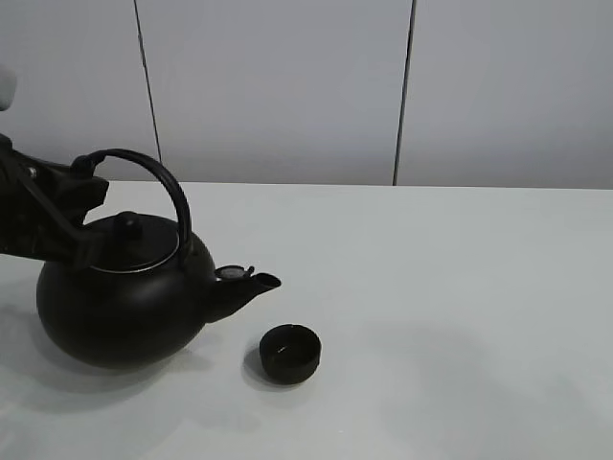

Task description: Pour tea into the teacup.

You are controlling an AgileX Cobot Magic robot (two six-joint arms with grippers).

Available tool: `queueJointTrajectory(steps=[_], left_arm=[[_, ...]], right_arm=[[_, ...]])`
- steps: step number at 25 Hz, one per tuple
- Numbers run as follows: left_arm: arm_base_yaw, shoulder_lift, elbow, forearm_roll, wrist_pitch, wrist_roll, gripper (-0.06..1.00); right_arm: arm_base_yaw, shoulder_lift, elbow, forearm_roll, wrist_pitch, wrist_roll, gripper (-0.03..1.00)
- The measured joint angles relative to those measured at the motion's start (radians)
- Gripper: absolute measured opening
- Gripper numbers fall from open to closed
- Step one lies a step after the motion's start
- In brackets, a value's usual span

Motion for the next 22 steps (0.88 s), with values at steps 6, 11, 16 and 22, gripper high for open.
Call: queueJointTrajectory(steps=[6,11,16,22], left_arm=[[0.000,0.000,0.013,-0.002,0.004,0.015,0.11],[0.000,0.000,0.013,-0.015,0.001,0.015,0.11],[0.000,0.000,0.013,-0.024,0.001,0.015,0.11],[0.000,0.000,0.013,-0.032,0.001,0.015,0.11]], right_arm=[[0.000,0.000,0.000,0.000,0.000,0.000,0.43],[0.000,0.000,0.000,0.000,0.000,0.000,0.43],[0.000,0.000,0.000,0.000,0.000,0.000,0.43],[0.000,0.000,0.000,0.000,0.000,0.000,0.43]])
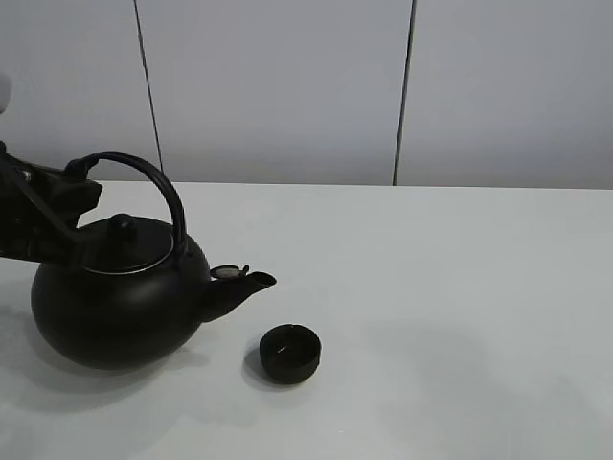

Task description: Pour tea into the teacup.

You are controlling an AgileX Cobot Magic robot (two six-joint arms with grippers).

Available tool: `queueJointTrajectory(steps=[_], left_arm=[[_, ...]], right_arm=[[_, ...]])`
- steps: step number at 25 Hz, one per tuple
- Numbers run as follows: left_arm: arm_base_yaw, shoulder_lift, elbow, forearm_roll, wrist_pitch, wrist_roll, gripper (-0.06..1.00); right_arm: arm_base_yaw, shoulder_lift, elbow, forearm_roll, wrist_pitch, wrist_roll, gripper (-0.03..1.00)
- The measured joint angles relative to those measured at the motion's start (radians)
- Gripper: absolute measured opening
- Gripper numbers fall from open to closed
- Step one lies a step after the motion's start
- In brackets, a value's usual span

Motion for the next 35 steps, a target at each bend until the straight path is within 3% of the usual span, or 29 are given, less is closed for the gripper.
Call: queueJointTrajectory(steps=[35], left_arm=[[0.000,0.000,-0.066,-0.010,0.127,0.150,0.11]], right_arm=[[0.000,0.000,0.000,0.000,0.000,0.000,0.43]])
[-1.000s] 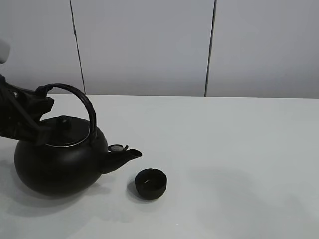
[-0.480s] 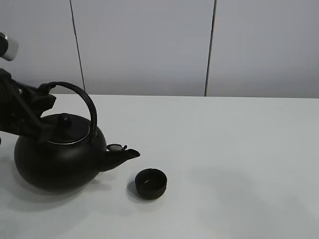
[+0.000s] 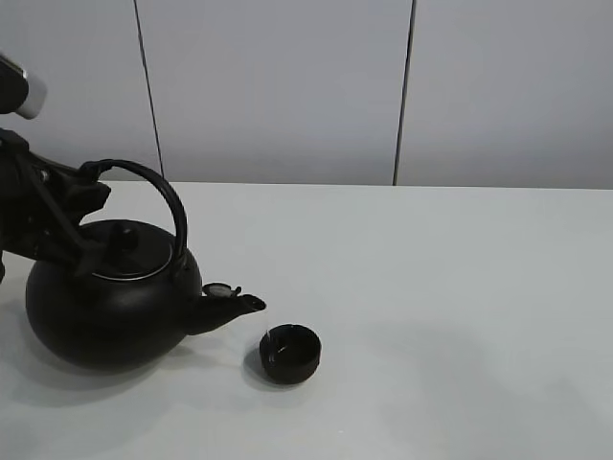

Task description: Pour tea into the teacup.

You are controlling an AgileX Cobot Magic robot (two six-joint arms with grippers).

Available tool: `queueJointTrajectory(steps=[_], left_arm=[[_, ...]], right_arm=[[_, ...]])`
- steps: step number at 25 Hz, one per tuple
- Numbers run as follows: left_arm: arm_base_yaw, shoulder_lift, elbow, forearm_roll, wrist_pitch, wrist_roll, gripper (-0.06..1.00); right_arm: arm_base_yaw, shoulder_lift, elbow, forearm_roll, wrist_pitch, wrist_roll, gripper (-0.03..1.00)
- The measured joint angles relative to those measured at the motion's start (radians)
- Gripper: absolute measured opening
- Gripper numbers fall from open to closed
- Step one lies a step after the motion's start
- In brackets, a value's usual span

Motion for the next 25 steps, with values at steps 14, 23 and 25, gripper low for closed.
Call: queueJointTrajectory(steps=[14,23,25], left_arm=[[0.000,0.000,0.000,0.000,0.000,0.045,0.11],[0.000,0.000,0.000,0.000,0.000,0.048,0.11],[0.000,0.000,0.000,0.000,0.000,0.048,0.11]], right_arm=[[0.000,0.000,0.000,0.000,0.000,0.000,0.43],[0.000,0.000,0.000,0.000,0.000,0.000,0.43],[0.000,0.000,0.000,0.000,0.000,0.000,0.43]])
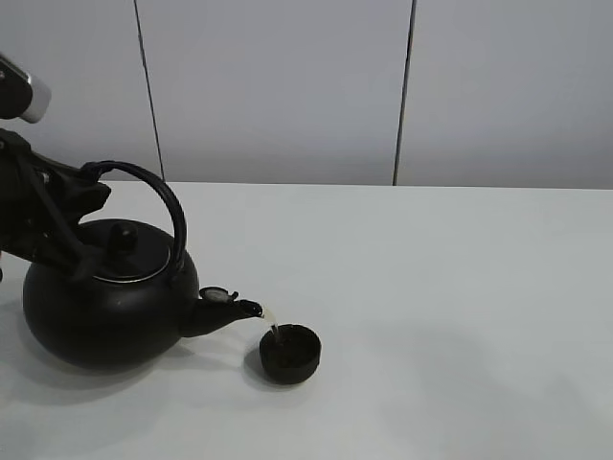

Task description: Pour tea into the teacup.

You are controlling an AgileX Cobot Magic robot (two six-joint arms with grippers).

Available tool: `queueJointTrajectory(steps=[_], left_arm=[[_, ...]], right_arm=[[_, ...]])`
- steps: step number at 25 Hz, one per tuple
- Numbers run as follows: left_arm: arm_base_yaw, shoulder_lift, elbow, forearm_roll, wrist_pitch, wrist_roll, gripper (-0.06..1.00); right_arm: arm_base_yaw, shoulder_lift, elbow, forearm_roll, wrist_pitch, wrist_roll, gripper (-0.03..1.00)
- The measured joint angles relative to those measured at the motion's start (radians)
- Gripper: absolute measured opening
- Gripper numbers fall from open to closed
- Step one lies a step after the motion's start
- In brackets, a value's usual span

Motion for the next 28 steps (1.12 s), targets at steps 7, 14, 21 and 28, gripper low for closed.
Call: queueJointTrajectory(steps=[7,14,21,28], left_arm=[[0.000,0.000,0.000,0.000,0.000,-0.036,0.11],[0.000,0.000,0.001,0.004,-0.098,-0.257,0.11],[0.000,0.000,0.028,0.003,-0.158,-0.320,0.11],[0.000,0.000,0.155,-0.028,-0.276,-0.369,0.11]], right_arm=[[0.000,0.000,0.000,0.000,0.000,0.000,0.43],[0.000,0.000,0.000,0.000,0.000,0.000,0.43],[0.000,0.000,0.000,0.000,0.000,0.000,0.43],[0.000,0.000,0.000,0.000,0.000,0.000,0.43]])
